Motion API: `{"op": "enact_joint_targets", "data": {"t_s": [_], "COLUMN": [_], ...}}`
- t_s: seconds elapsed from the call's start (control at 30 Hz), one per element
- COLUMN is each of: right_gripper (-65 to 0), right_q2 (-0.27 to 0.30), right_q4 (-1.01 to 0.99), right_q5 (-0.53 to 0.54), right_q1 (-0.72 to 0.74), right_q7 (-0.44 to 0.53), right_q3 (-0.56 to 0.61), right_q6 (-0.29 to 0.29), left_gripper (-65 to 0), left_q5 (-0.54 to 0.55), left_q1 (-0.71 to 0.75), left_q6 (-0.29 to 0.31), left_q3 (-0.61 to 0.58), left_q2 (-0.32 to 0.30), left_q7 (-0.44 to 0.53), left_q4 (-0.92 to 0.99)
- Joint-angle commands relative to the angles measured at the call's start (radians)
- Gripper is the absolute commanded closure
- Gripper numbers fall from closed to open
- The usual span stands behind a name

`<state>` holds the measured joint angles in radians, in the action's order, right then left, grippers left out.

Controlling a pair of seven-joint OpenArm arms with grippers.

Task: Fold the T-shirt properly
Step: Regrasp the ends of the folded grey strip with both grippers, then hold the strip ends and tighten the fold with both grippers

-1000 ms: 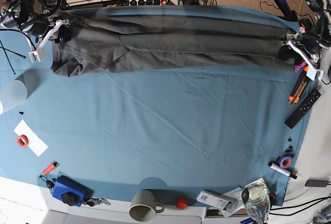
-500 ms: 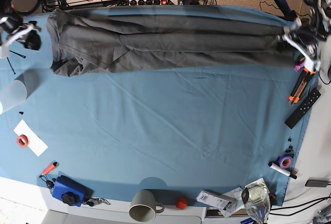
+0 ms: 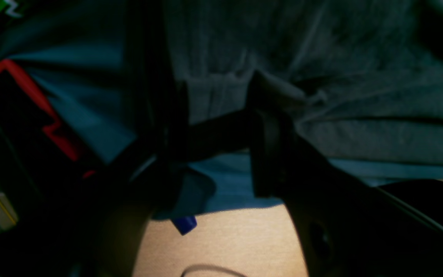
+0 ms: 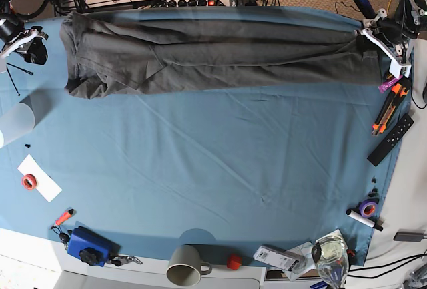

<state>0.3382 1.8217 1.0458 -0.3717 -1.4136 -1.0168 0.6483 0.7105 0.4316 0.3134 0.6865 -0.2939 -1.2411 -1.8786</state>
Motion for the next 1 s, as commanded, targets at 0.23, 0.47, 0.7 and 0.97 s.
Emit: {"op": "enact_joint_targets", "data": {"t_s": [0.23,0.47,0.7,0.97], "right_gripper": [-16.2,-16.2,-16.2,-16.1], "right_q2": [0.024,0.022,0.019,0.019], "right_q4": [0.016,0.016,0.016,0.016], "right_q5": [-0.096,-0.208,-0.210,-0.266], "right_q1": [-0.002,-0.002,-0.002,-0.002], "right_q7": [0.120,0.171,0.184,0.239], "right_q3": [0.248,0.357,0.357,0.357], "right_q6": [0.002,-0.036,-0.035,-0.035], "left_gripper": [-25.4,-25.3,-1.1,0.0], "left_q5": [0.008,0.008,0.019,-0.014], "left_q1": [-0.002,-0.002,-0.002,-0.047], "left_q6": [-0.002,0.000,0.001,-0.003], "left_q3": [0.004,0.003,0.003,0.003], "left_q2": [-0.014,-0.012,0.051,0.048], "left_q7": [0.004,0.023,0.080,0.086], "left_q4": [-0.016,-0.015,-0.007,-0.008]}}
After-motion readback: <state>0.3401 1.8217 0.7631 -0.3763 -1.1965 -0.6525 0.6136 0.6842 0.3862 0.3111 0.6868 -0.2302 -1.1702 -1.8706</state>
